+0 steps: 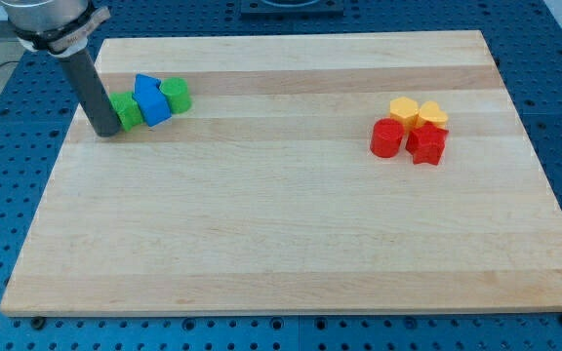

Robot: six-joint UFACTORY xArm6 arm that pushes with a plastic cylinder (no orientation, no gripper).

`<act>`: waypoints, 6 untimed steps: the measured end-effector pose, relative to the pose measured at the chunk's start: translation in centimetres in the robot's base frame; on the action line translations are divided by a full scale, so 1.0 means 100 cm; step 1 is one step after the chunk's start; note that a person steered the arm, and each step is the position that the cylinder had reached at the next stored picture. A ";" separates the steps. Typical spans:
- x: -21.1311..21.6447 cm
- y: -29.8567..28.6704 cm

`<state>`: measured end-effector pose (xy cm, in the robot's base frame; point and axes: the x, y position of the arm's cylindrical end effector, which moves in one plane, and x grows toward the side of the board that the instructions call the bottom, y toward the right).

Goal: Push the green and blue blocks to the right side

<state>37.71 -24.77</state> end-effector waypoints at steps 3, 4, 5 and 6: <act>-0.005 -0.057; -0.019 -0.057; -0.034 -0.036; -0.046 -0.017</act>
<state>33.12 -26.47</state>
